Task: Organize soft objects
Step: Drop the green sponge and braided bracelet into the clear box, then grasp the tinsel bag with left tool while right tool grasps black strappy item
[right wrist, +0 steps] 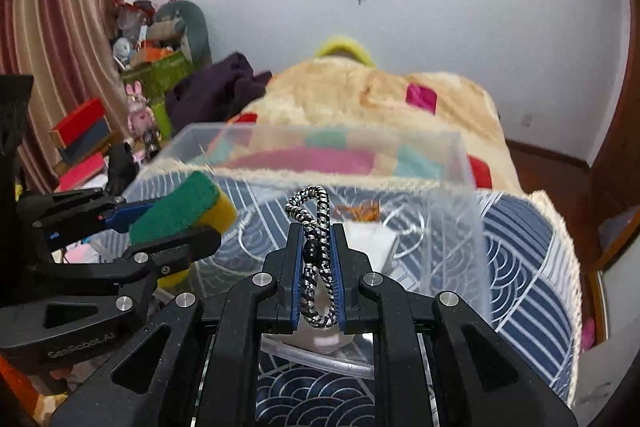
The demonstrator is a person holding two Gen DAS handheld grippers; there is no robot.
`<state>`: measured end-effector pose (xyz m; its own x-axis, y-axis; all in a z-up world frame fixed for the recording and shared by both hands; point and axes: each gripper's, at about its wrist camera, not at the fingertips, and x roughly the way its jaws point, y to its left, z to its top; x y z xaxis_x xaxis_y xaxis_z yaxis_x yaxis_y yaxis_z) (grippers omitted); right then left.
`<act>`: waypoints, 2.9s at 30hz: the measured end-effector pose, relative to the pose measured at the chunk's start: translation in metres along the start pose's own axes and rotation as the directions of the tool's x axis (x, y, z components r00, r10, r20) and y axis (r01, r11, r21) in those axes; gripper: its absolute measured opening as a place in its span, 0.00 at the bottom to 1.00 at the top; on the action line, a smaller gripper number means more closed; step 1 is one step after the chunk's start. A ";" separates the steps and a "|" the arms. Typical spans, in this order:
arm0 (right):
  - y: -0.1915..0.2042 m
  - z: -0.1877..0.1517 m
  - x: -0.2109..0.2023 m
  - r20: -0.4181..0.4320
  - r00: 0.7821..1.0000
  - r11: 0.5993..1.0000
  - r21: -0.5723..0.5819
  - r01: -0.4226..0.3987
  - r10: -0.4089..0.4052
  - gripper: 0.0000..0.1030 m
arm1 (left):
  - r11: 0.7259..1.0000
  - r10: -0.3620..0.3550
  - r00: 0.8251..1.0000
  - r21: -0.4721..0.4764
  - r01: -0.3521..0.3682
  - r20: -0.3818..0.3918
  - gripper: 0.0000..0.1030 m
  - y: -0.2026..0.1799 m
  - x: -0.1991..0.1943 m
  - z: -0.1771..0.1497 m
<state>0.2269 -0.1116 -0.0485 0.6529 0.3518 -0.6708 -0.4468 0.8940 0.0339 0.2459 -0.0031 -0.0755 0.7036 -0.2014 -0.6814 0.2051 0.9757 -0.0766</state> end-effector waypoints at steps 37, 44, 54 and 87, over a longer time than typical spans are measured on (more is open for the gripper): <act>0.016 -0.047 -0.095 0.147 0.989 0.998 -0.061 -0.009 0.018 0.99 | 0.997 0.069 0.990 -0.027 -0.066 0.125 0.96 0.006 -0.115 -0.052; 0.036 -0.077 -0.082 0.050 0.994 0.993 -0.073 -0.094 0.097 0.99 | 0.992 0.110 0.994 -0.067 -0.109 0.014 0.96 0.021 -0.103 -0.095; 0.049 -0.085 -0.047 -0.059 0.997 0.995 -0.078 -0.062 0.057 0.99 | 0.988 0.100 0.994 -0.111 -0.105 -0.045 0.96 0.029 -0.090 -0.122; -0.004 -0.107 -0.084 0.003 0.997 0.997 0.020 -0.073 0.073 0.14 | 0.991 0.013 1.000 -0.131 -0.016 -0.019 0.27 0.027 -0.068 -0.123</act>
<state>0.1082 -0.1746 -0.0715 0.6205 0.4170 -0.6641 -0.4811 0.8712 0.0975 0.1200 0.0471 -0.1207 0.6929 -0.1868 -0.6964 0.1031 0.9816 -0.1608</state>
